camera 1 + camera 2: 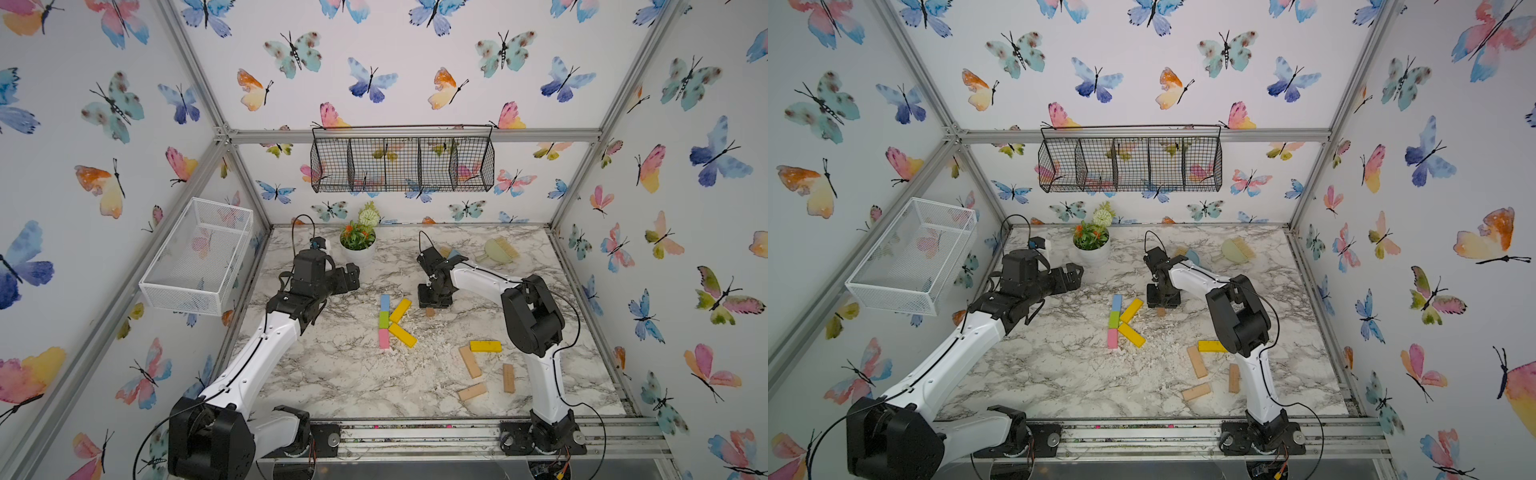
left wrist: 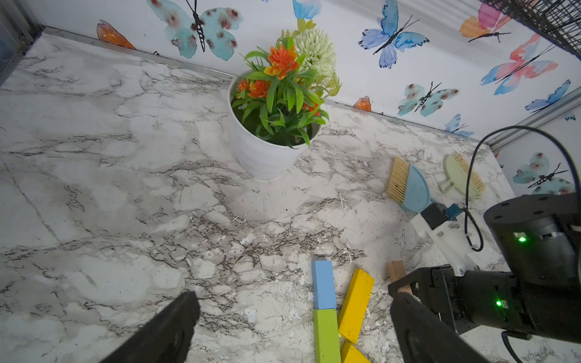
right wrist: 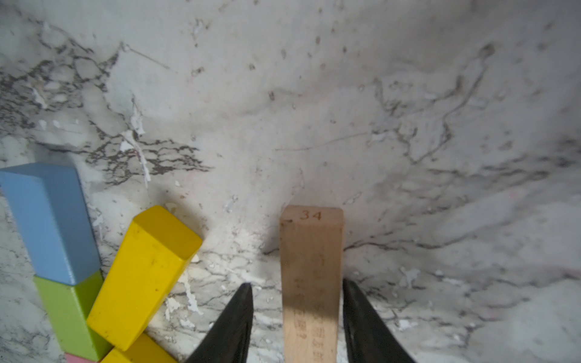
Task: Assemble the letter k with building blocks
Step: Place the building block at the center of the board.
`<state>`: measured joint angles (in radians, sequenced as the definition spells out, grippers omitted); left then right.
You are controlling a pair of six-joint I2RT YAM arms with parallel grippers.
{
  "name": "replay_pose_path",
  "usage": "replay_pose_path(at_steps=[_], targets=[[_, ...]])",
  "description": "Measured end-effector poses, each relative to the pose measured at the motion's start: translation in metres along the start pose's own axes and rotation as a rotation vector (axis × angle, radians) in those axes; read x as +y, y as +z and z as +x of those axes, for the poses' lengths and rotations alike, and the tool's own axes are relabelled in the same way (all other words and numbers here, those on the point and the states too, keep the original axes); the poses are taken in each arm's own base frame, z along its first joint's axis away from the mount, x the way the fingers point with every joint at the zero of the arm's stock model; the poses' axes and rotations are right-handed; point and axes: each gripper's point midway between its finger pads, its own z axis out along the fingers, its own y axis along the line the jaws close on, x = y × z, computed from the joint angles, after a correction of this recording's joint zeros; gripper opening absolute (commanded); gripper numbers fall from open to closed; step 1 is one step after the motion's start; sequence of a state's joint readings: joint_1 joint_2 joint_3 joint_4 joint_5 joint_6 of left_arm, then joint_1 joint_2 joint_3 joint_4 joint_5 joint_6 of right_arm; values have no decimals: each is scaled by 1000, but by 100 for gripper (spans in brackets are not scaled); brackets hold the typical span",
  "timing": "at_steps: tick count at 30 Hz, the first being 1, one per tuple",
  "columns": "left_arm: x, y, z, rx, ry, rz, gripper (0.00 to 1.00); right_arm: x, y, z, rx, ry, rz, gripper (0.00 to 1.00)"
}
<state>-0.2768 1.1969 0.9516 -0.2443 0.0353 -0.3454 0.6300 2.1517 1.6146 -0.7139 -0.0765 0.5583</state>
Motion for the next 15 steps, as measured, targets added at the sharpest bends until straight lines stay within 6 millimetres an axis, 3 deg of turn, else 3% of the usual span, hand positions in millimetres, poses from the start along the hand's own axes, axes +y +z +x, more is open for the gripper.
replay_pose_path(at_steps=[3, 15], targets=[[0, 0, 0, 0, 0, 0, 98, 0, 0, 0, 0, 8, 1, 34], [0, 0, 0, 0, 0, -1, 98, 0, 0, 0, 0, 26, 1, 41]])
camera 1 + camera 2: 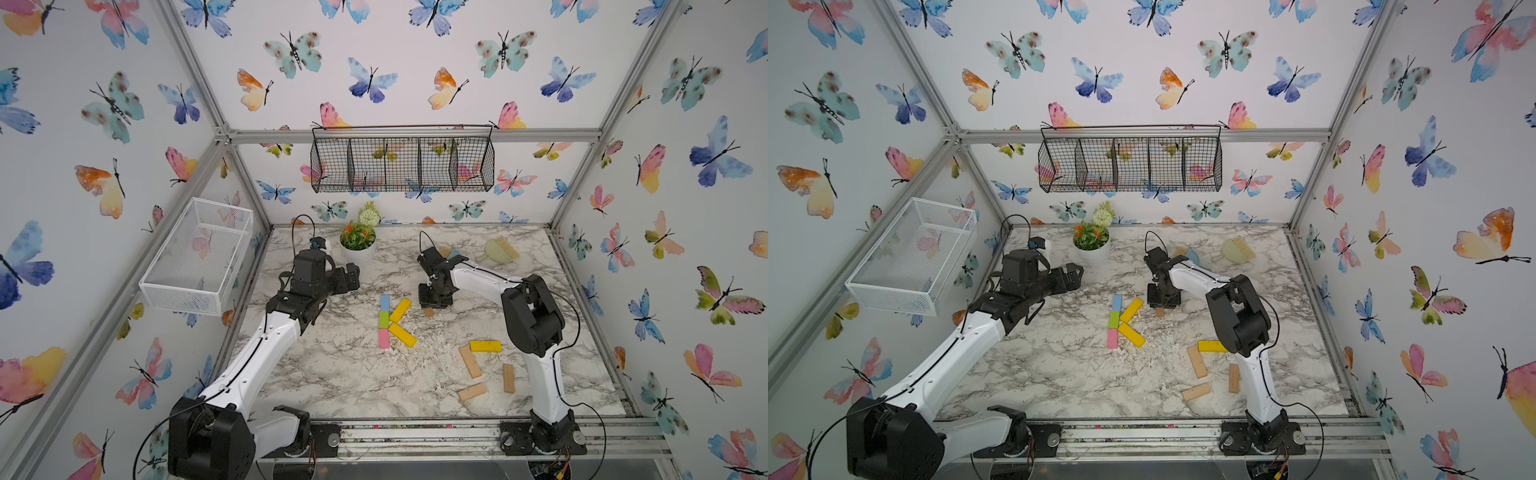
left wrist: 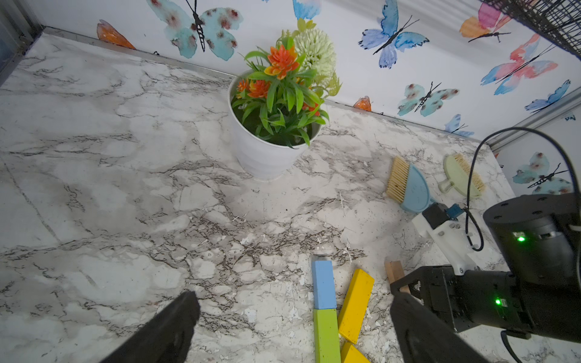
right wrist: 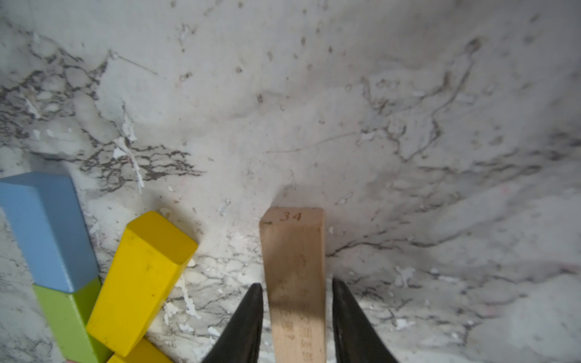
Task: Assemble the letter k with building blocks
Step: Place the building block at the center of the board.
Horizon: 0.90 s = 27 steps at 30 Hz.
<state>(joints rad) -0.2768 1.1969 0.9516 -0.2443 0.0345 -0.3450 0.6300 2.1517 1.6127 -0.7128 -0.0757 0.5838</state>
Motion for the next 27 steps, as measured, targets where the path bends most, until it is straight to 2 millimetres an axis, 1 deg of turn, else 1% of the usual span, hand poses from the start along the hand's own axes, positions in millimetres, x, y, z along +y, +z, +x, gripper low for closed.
replay_pose_path(at_steps=[3, 6, 11, 18, 20, 21, 27], targets=[[0, 0, 0, 0, 0, 0, 98, 0, 0, 0, -2, 4, -1, 41], [0, 0, 0, 0, 0, 0, 98, -1, 0, 1, -4, 17, -2, 36], [0, 0, 0, -1, 0, -1, 98, -3, 0, 4, -2, 41, -1, 30], [0, 0, 0, -1, 0, -3, 98, -3, 0, 4, -15, 69, -10, 30], [0, 0, 0, -1, 0, -3, 98, -3, 0, 4, -16, 73, -11, 32], [0, 0, 0, -1, 0, -3, 98, -3, 0, 4, -16, 74, -11, 34], [0, 0, 0, -1, 0, -3, 98, -1, -2, 3, -21, 80, -19, 52]])
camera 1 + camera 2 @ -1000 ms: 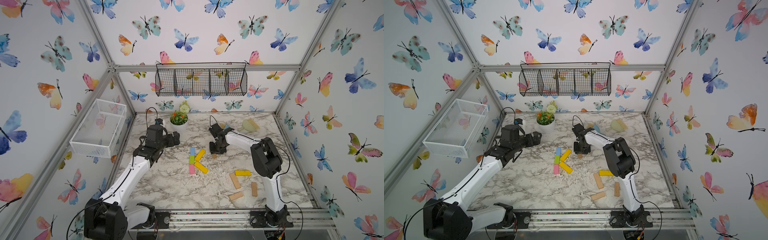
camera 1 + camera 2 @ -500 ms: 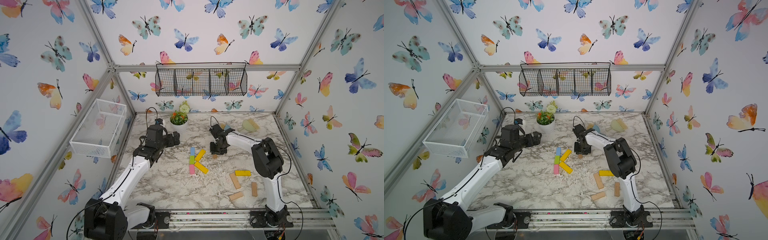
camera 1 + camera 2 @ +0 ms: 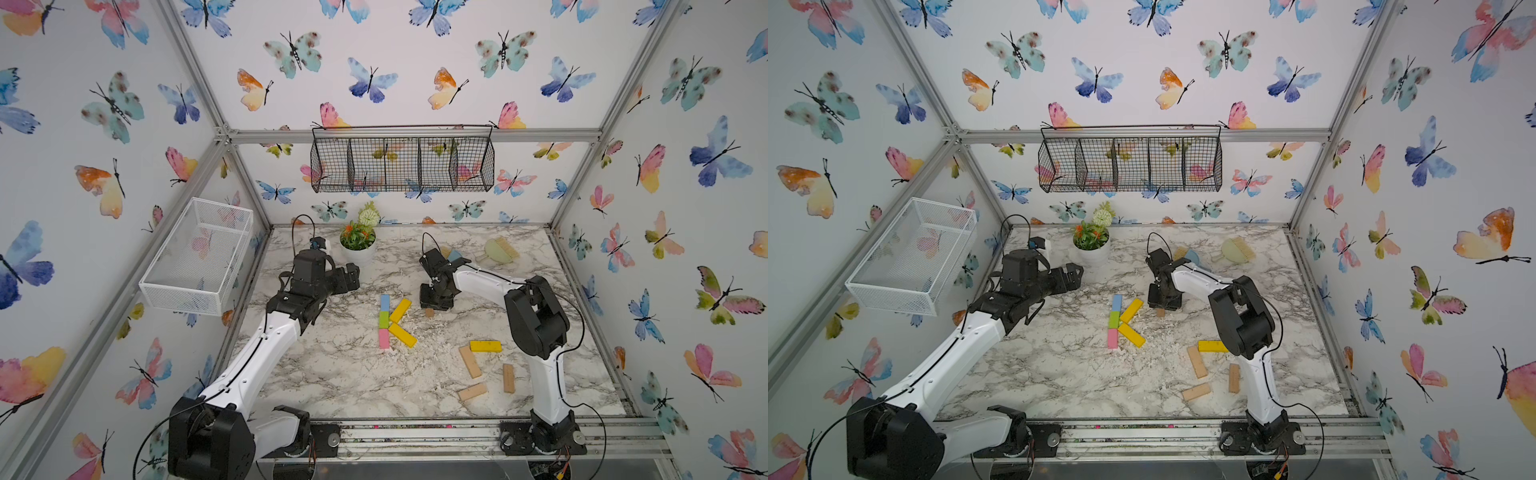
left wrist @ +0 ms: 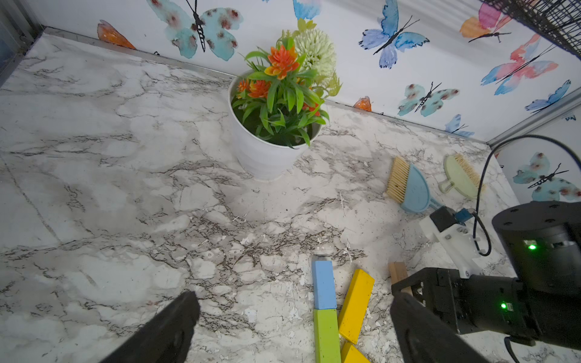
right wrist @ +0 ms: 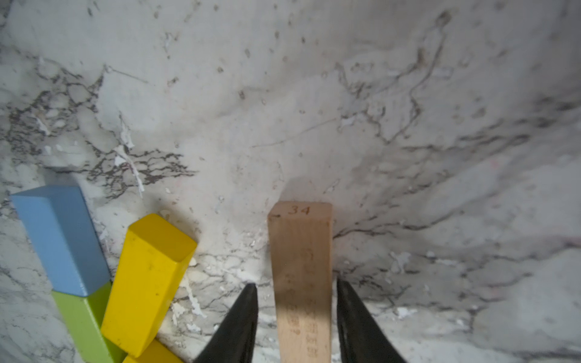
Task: Assemble the letter k with building blocks
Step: Place the building block at the center of the board, then pick up the building block from the center of the board.
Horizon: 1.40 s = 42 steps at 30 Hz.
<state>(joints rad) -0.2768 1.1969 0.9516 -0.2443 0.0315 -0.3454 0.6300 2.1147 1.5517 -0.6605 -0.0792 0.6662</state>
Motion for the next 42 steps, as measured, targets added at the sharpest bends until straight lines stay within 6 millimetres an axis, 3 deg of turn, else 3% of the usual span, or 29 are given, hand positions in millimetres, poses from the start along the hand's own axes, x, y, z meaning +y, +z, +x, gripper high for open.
replay_pose_path(at_steps=[9, 13, 16, 18, 22, 25, 29, 32, 34, 39, 42], targets=[[0, 0, 0, 0, 0, 0, 98, 0, -3, 0, -4, 7, -2, 59], [0, 0, 0, 0, 1, 2, 98, 0, -18, 1, -35, 19, -19, 62], [-7, 0, 3, 8, 23, 17, 98, 7, -53, -9, -128, 16, -68, 65], [-20, 0, 10, 20, 59, 39, 98, 13, -91, -20, -236, 12, -117, 67], [-81, -4, 44, 82, 201, 149, 98, 8, -152, -35, -410, 29, -164, 68], [-132, -11, 82, 141, 328, 245, 99, -24, -172, -43, -471, 91, -139, 68], [-187, -18, 143, 229, 517, 337, 100, -110, -161, -37, -450, 255, -39, 68], [-215, -22, 185, 294, 635, 391, 98, -174, -154, -22, -419, 384, 38, 68], [-228, -25, 207, 330, 699, 421, 97, -202, -157, -14, -412, 441, 66, 68], [-261, -29, 244, 378, 821, 497, 93, -233, -176, -10, -441, 497, 53, 68], [-278, -29, 262, 407, 867, 541, 83, -241, -180, -8, -444, 509, 37, 68]])
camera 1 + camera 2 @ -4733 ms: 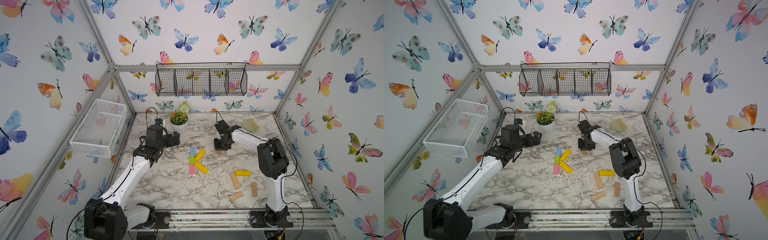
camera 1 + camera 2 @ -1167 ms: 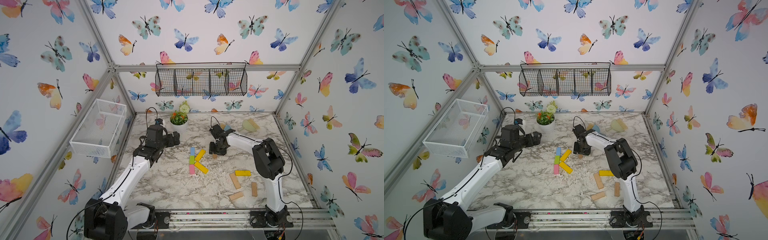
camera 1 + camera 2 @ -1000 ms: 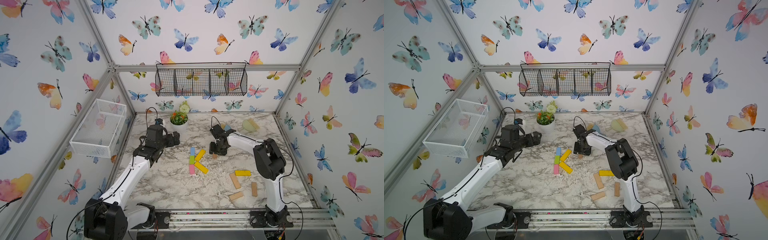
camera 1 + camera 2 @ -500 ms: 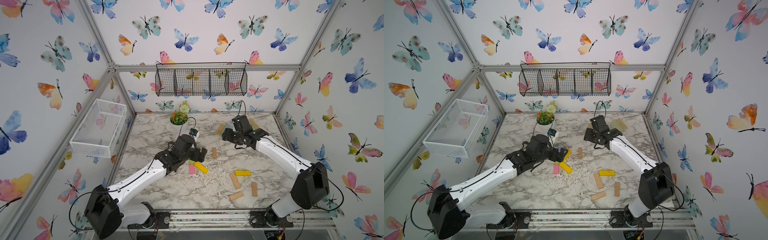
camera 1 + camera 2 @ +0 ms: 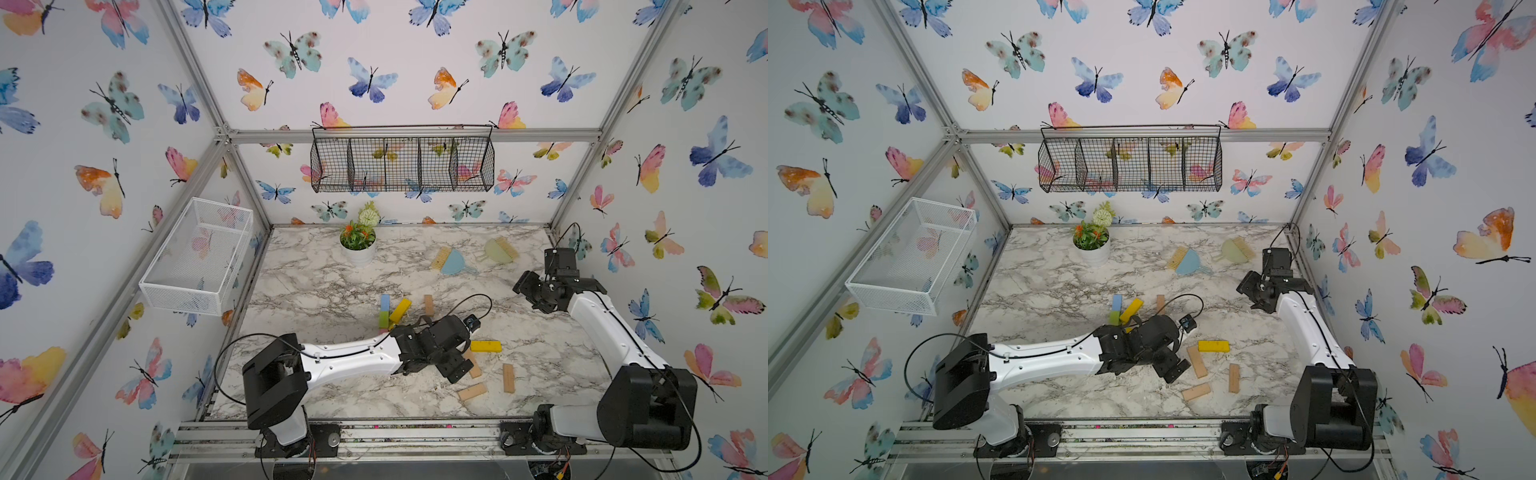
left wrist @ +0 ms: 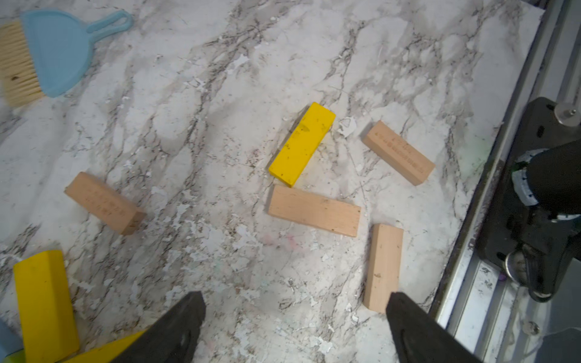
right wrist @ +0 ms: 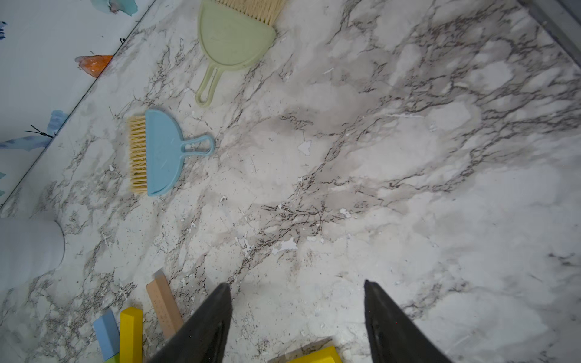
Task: Assemble the letter k with building blocks
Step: Pick up the building block from the center of the board.
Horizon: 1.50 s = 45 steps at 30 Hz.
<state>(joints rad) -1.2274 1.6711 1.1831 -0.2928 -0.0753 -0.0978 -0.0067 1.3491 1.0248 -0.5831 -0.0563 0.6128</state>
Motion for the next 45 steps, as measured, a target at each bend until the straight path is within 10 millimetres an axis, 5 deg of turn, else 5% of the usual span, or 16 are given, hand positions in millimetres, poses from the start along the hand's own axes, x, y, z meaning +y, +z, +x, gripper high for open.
replay_pose_path(at_steps=[8, 19, 27, 39, 45], targets=[[-43, 47, 16, 121, 109, 85, 71, 1, 5, 13, 53, -15, -35, 68], [-83, 64, 42, 243, 213, 177, 57, -5, 11, 27, 93, -18, -31, 68], [-86, 84, 63, 333, 249, 176, 47, -5, 12, 28, 97, -18, -34, 68], [-87, 82, 69, 374, 267, 189, 27, -4, 14, 32, 108, -16, -46, 68], [-88, 81, 69, 385, 266, 195, 31, -4, 14, 32, 109, -16, -47, 68]])
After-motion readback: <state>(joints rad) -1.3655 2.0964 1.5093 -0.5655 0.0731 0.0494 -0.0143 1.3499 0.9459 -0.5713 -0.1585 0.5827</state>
